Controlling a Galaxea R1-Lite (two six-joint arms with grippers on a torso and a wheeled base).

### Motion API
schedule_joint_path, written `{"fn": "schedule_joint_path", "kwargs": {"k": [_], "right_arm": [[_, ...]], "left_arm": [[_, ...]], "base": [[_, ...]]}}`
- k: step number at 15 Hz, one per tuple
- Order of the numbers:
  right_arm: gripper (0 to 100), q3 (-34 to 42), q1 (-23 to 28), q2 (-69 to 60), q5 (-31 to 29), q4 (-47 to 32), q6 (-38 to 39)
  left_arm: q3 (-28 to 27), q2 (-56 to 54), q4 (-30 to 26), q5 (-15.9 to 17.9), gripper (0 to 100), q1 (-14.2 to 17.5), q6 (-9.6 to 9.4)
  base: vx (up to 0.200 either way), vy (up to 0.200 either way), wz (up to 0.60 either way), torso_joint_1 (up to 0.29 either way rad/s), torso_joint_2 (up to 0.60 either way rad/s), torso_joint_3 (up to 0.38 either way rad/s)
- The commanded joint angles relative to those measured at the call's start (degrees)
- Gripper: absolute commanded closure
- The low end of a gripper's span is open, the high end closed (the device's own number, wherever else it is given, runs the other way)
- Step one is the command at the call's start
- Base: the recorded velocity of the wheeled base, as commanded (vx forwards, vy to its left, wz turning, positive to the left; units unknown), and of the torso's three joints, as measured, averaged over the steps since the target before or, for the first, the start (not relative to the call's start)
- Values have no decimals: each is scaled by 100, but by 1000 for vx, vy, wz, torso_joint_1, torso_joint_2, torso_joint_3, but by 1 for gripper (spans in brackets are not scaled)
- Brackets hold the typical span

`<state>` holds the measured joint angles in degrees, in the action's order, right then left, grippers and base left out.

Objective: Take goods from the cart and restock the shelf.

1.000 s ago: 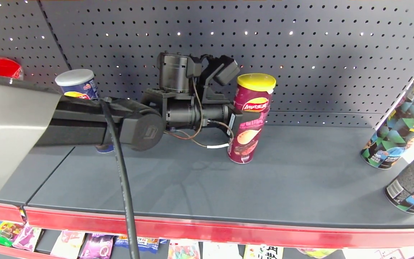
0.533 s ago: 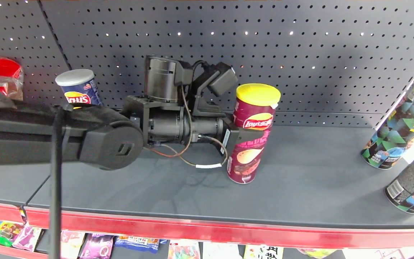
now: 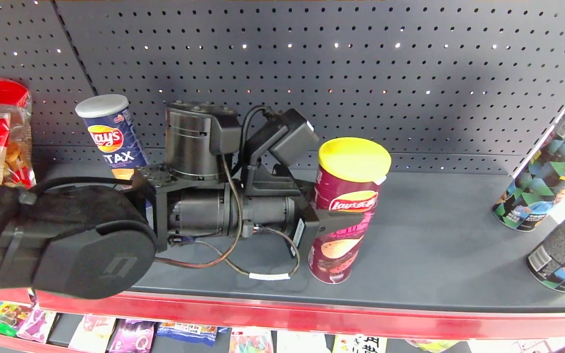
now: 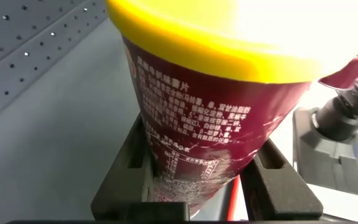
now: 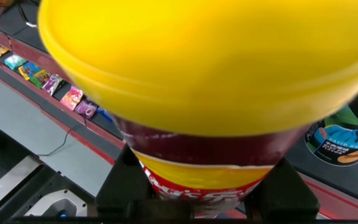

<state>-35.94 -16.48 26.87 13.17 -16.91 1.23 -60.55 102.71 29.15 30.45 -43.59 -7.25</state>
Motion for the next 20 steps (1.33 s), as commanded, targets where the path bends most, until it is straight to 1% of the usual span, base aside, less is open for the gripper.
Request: {"fn": "schedule_joint_path", "kwargs": {"k": [1,4,6,11,14,20], "right_arm": [[100,-1,-4,11,2,-5,0],[100,-1,-4,20,2,-5,0],[100,-1,-4,29,2,-5,0],[100,8,-4,99,2,3,0],[100,8,-4,108,2,3,0],[100,-1,-4,187,2,12,0]], "left_arm": [[87,-146,-14,5,100,-26,5],[166,-154,-14,5,100,-26,13],[175,-190,-14,5,100,-35,93],[254,-225,-14,5,100,-35,93],[245,-233,-14,5,100,-44,128],[412,-357,-14,49,100,-44,128]], "base": [[0,0,0,0,0,0],[0,0,0,0,0,0],[0,0,0,0,0,0],[0,0,0,0,0,0],[0,0,0,0,0,0],[0,0,0,0,0,0]]}}
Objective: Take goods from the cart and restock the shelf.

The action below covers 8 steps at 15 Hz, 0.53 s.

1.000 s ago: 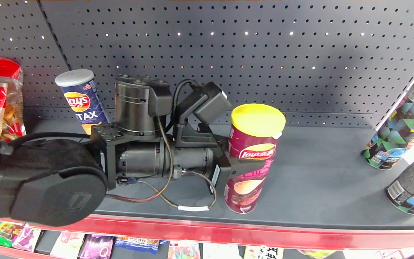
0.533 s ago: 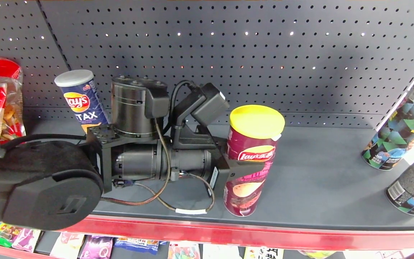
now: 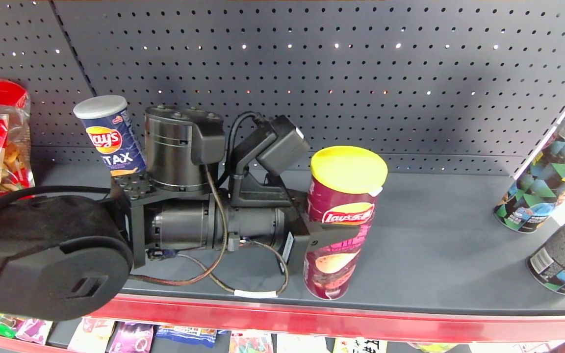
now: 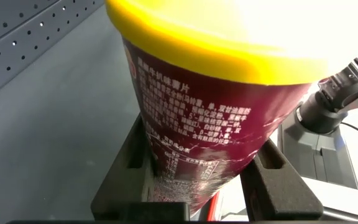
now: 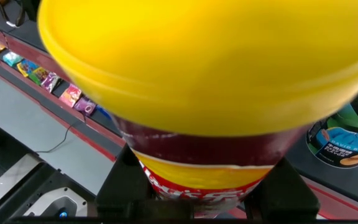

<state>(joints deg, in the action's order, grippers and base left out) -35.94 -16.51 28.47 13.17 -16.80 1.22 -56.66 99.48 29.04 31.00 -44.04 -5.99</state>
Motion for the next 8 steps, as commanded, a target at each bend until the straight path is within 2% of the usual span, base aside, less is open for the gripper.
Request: {"fn": "schedule_joint_path", "kwargs": {"k": [1,5,6,8], "right_arm": [[100,-1,-2,28,2,1,1],[100,-1,-2,36,2,1,1],[100,-1,-2,36,2,1,-8],[100,-19,-2,89,11,1,-16]], "left_arm": [[24,-33,-3,2,100,1,1],[76,-33,5,2,100,1,-8],[138,-33,49,2,0,1,-8],[261,-25,243,-15,0,1,1]], "base": [[0,0,0,0,0,0],[0,0,0,0,0,0],[0,0,0,0,0,0],[0,0,0,0,0,0]]}}
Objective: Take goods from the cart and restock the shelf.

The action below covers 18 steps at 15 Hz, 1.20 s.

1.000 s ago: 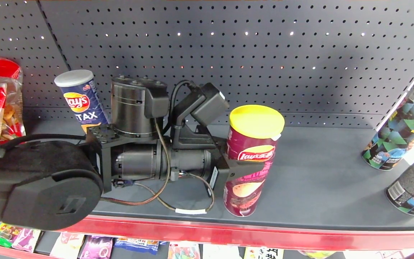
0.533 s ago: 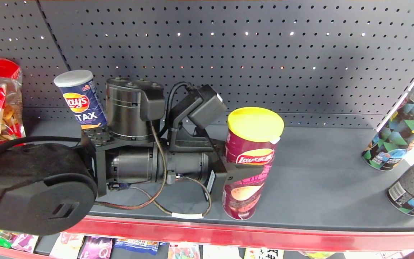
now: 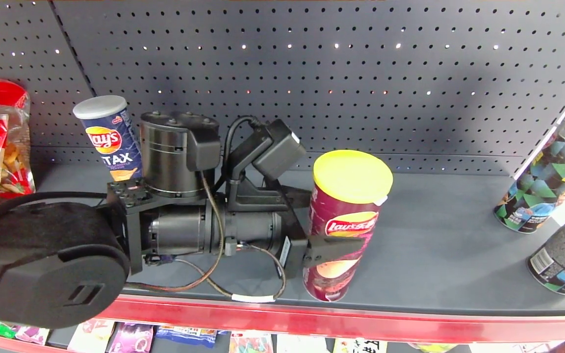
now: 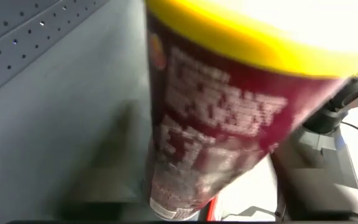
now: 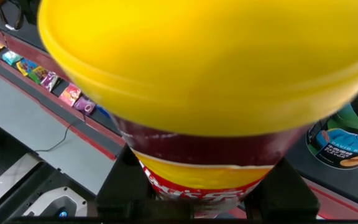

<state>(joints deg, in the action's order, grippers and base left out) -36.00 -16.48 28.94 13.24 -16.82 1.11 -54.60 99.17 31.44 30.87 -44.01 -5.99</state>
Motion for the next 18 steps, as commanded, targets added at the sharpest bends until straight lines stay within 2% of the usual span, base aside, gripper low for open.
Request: {"fn": "schedule_joint_path", "kwargs": {"k": [1,5,7,9,10,12,15,17,18], "right_arm": [[100,-65,-4,182,3,12,-23],[100,-557,-31,1131,74,355,-129],[100,-918,-39,1808,205,557,-208],[100,-1243,-356,2608,320,865,-225],[100,-1357,-558,2916,302,1137,-225],[100,-1586,-822,3504,267,1568,-243],[100,-1832,-1015,4269,258,2087,-357],[100,-1849,-1032,4893,258,2675,-489],[100,-1902,-1032,5148,258,2904,-498]], "left_arm": [[108,-12,11,-2,0,-3,1],[512,-284,20,-81,0,24,18],[837,-601,11,-318,0,59,36],[1206,-1110,3,-591,0,68,440],[1347,-1295,3,-714,0,59,537],[1611,-1576,3,-942,0,59,572],[1760,-1857,-33,-1531,0,59,563],[2041,-2024,-41,-2085,0,59,563],[2138,-2112,-77,-2225,0,59,546]], "base": [[0,0,0,0,0,0],[0,0,0,0,0,0],[0,0,0,0,0,0],[0,0,0,0,0,0],[0,0,0,0,0,0],[0,0,0,0,0,0],[0,0,0,0,0,0],[0,0,0,0,0,0],[0,0,0,0,0,0]]}}
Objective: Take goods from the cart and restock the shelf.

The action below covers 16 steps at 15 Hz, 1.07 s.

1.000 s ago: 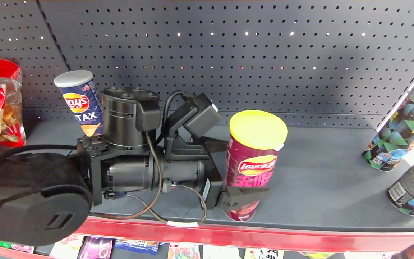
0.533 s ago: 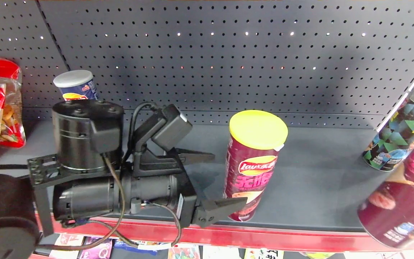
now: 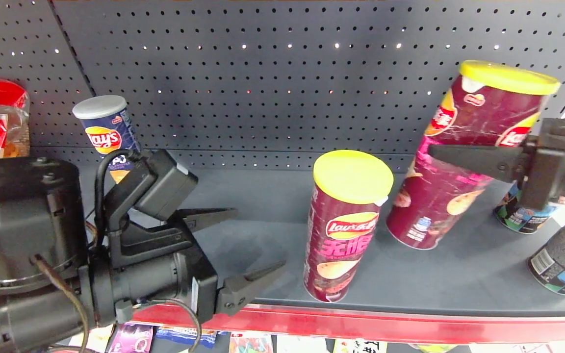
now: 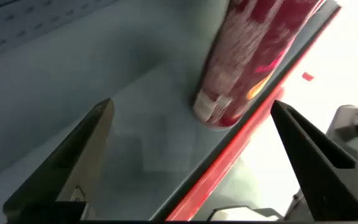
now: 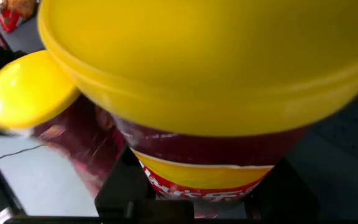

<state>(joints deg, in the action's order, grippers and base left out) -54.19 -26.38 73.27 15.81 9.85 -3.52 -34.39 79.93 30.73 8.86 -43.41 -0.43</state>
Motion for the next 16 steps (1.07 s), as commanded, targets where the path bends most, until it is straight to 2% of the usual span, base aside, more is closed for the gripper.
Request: {"fn": "schedule_joint_path", "kwargs": {"k": [1,5,6,7,8,10,16], "right_arm": [[100,-101,-43,970,1,465,-43],[100,-338,-78,1814,18,1256,-201],[100,-488,-95,1972,27,1256,-201],[100,-663,-157,2174,18,1265,-201],[100,-751,-174,2280,10,1265,-210],[100,-857,-324,2421,10,1265,-210],[100,-839,-324,2561,18,1265,-245]], "left_arm": [[196,-250,-6,-51,0,-1,8],[468,-479,29,10,0,131,34],[486,-514,21,28,0,131,87],[530,-593,21,-7,0,140,245],[530,-628,21,-16,0,201,306],[644,-734,12,-7,0,395,298],[644,-813,-6,19,0,430,298]], "base": [[0,0,0,0,0,0],[0,0,0,0,0,0],[0,0,0,0,0,0],[0,0,0,0,0,0],[0,0,0,0,0,0],[0,0,0,0,0,0],[0,0,0,0,0,0]]}}
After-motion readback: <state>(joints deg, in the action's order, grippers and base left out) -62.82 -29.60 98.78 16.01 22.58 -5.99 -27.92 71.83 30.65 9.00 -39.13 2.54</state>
